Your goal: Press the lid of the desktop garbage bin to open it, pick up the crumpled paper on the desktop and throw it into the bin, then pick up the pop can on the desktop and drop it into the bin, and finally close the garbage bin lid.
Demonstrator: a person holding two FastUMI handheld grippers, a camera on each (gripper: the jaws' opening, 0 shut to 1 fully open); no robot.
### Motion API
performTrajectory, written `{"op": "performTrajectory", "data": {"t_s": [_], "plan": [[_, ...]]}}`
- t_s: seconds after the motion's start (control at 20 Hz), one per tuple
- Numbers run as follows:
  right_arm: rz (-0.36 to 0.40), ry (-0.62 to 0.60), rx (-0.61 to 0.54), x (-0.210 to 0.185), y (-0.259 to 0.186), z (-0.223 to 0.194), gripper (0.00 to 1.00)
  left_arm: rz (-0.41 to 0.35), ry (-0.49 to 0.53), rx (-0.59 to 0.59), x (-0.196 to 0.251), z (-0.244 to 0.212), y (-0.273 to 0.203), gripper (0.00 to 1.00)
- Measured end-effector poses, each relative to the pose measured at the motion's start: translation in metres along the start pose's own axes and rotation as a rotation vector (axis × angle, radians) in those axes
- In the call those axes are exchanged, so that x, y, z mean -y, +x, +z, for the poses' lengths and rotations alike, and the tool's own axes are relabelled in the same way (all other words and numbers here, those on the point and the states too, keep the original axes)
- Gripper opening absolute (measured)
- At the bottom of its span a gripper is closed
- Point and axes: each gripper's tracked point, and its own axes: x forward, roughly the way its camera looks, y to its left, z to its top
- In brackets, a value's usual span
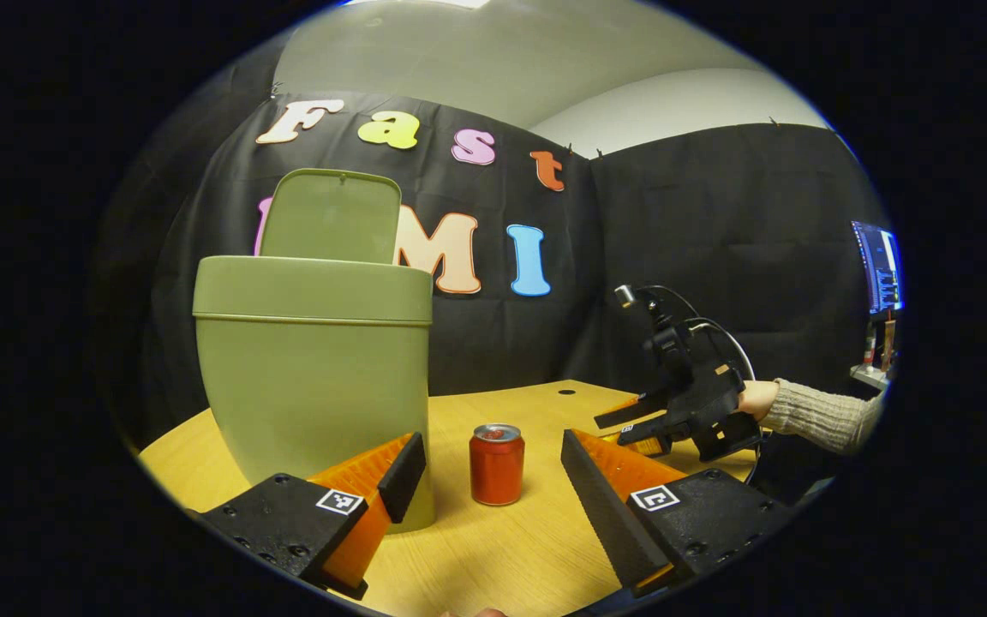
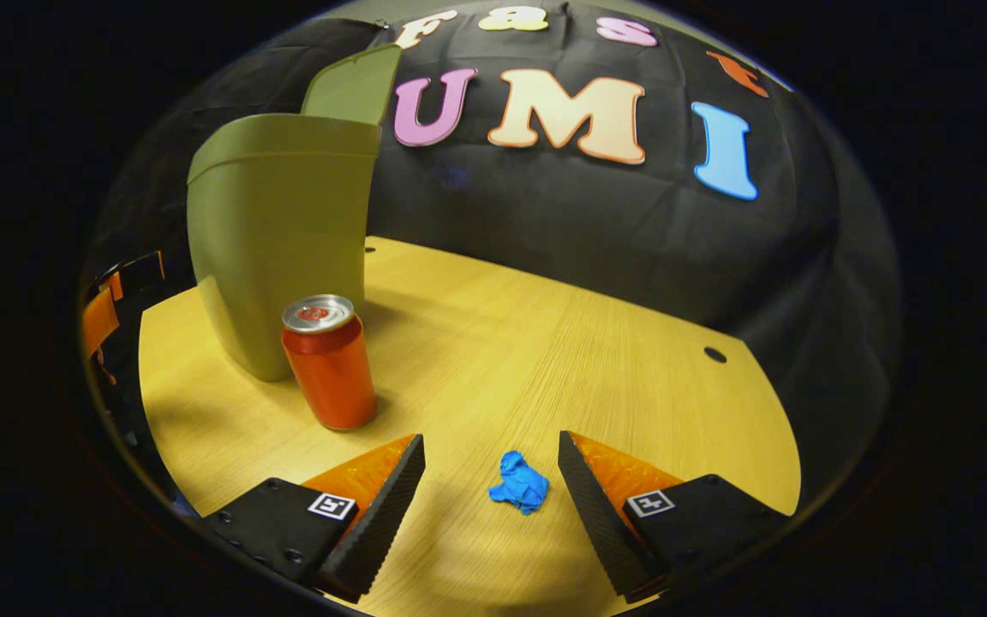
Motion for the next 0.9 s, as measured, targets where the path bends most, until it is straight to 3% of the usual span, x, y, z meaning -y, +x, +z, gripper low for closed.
{"op": "performTrajectory", "data": {"t_s": [0.3,0.45,0.5,0.65,0.7,0.8,0.9], "plan": [[-0.023,0.039,-0.111,0.012,0.016,-0.021,1.0,-0.001,-0.019,-0.03,-0.002,-0.01,0.002,0.97],[0.008,0.114,-0.156,0.01,0.024,-0.031,0.95,0.002,-0.027,-0.036,-0.003,-0.01,0.001,0.97],[0.013,0.129,-0.164,0.01,0.027,-0.032,0.89,0.006,-0.026,-0.037,-0.004,-0.011,0.001,0.97],[0.019,0.146,-0.181,0.009,0.025,-0.035,0.41,0.014,-0.025,-0.032,-0.007,-0.009,0.001,0.97],[0.016,0.139,-0.183,0.007,0.025,-0.036,0.41,0.015,-0.024,-0.032,-0.007,-0.009,0.001,0.96],[0.014,0.113,-0.185,0.005,0.026,-0.037,0.27,0.019,-0.025,-0.034,-0.009,-0.01,0.001,0.96],[0.02,0.101,-0.174,0.003,0.02,-0.032,0.25,0.022,-0.033,-0.038,-0.011,-0.012,0.002,0.97]]}}
